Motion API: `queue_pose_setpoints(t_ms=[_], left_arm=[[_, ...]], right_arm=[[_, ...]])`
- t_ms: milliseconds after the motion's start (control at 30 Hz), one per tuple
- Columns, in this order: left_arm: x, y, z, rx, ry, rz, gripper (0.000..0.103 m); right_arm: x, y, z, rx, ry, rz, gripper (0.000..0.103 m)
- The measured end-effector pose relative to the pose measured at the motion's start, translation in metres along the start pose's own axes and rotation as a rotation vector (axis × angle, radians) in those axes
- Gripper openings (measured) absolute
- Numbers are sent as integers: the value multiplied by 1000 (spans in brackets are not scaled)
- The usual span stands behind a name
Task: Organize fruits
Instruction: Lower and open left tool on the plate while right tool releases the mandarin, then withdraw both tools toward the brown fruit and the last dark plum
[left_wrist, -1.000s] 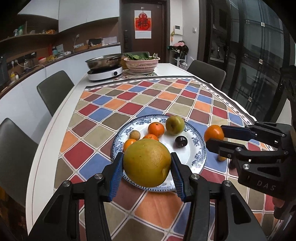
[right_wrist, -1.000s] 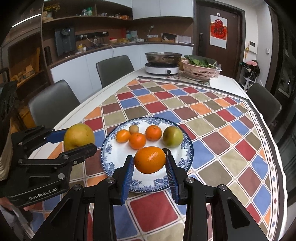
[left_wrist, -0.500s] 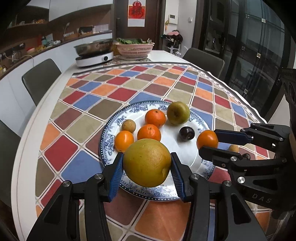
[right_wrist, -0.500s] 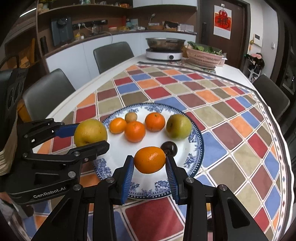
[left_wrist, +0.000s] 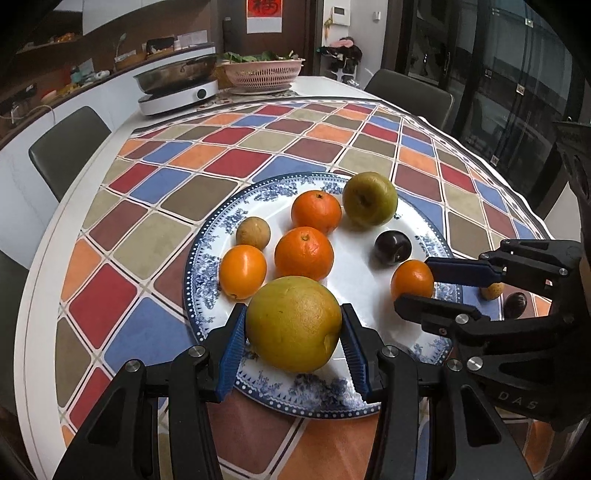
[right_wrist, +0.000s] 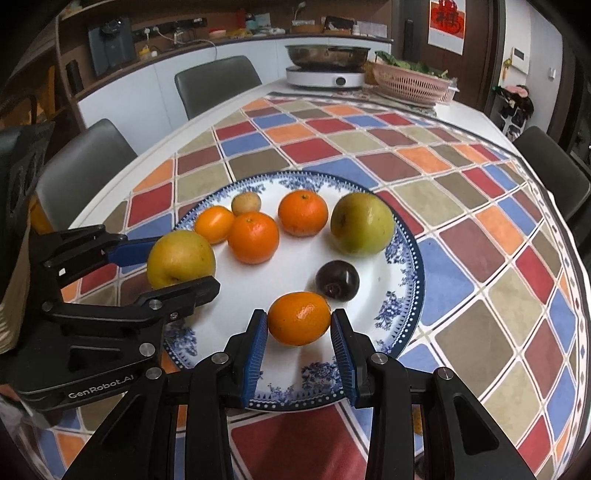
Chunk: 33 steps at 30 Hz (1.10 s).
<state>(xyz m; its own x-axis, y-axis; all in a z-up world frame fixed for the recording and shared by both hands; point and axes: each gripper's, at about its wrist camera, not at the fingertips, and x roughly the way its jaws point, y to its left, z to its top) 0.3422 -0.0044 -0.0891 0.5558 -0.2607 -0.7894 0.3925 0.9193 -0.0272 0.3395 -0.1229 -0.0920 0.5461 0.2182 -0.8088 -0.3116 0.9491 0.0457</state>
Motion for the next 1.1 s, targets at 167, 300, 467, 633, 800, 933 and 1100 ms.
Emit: queue_pose_setpoints(t_ms=[167,300,467,633,800,933,1100], left_arm=[[9,0,3,4,14,10,49],[10,0,3,4,12,10,49],[11,-1,4,9,13,21,50],[1,-2,8,20,-9,45,52],[-24,-4,11,32,-56,106,62],[-46,-7,10,28,-95,141,66],[-74,-12,3,2,-144,164,71]], right_arm=[[10,-3,0,7,20,-9,36],[10,-3,1,5,16,-10,36],[11,-3,1,-4,13,-15,37],[11,-2,1,-3,14,-13,37],[9,-6,0,29,18,8,39],[-4,-4,0,33,-18,2,48],[-31,-1,-2,17,-64,-4,48]])
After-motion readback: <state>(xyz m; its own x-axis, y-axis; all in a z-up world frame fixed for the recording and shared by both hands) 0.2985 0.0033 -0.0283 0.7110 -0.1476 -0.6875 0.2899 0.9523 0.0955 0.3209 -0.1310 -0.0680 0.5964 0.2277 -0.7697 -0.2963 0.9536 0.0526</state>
